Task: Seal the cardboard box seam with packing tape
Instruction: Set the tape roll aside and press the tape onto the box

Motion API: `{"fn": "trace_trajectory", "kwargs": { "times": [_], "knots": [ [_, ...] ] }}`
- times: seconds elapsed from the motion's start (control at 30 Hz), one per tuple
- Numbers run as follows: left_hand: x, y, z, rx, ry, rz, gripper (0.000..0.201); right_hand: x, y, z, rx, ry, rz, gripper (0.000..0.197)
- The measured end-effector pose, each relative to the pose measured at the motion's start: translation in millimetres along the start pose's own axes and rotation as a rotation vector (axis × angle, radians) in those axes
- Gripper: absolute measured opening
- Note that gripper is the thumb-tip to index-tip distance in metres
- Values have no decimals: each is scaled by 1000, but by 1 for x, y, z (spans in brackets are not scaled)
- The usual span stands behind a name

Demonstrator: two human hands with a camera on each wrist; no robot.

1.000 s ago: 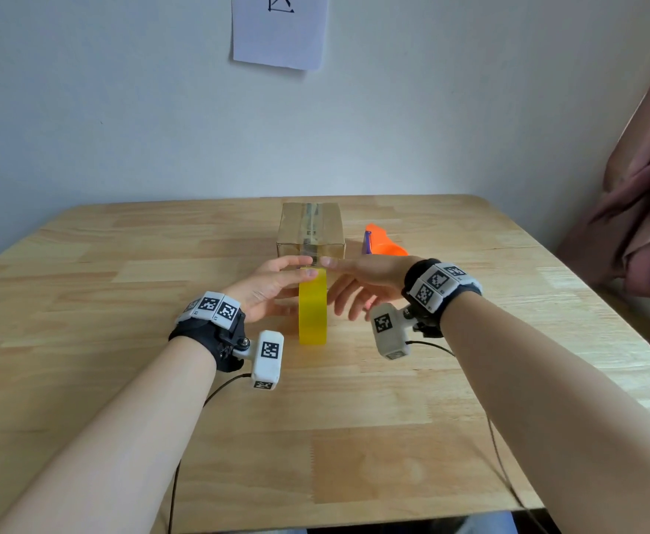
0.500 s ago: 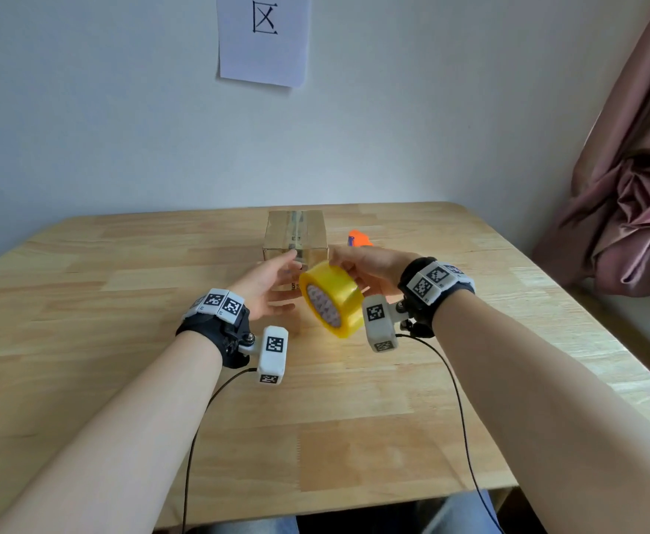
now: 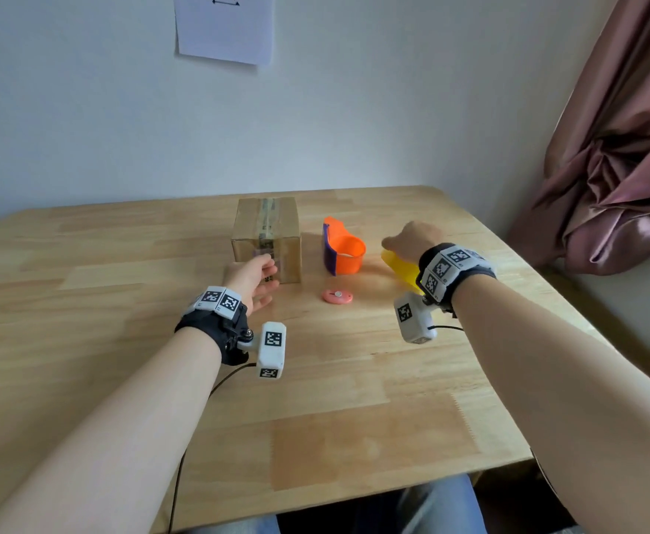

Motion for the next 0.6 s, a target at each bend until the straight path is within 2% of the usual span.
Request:
{"fn": "trace_trajectory", "kwargs": {
  "times": [0.1,0.3,0.4,0.43,0.5,0.6],
  "knots": [
    [5,0,6,-12,7,-21,15,11,18,-5,-84,39,17,43],
    [6,-1,12,-47,48,-11,20,22,41,-3,-86,-7,128,29],
    [6,-5,13,-42,66,0,21,25,37,-1,-54,-20,169,38],
    [6,-7,13,-37,72,2,19,25,31,1,-49,-25,146,40],
    [6,-10,13,-19,80,7,15,21,17,14,-40,-65,10,39],
    [10,-15,15,12,94,25,14,18,10,56,87,-303,-154,28]
  ]
}}
Point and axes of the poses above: each hand's wrist, its own x-axis towards the middle knuckle, its own y-axis out of the palm, z = x × y, the point moved 3 cm from there along x, towards the middle knuckle, and after that the axes turned 15 degrees about z, right-handed, at the moved point
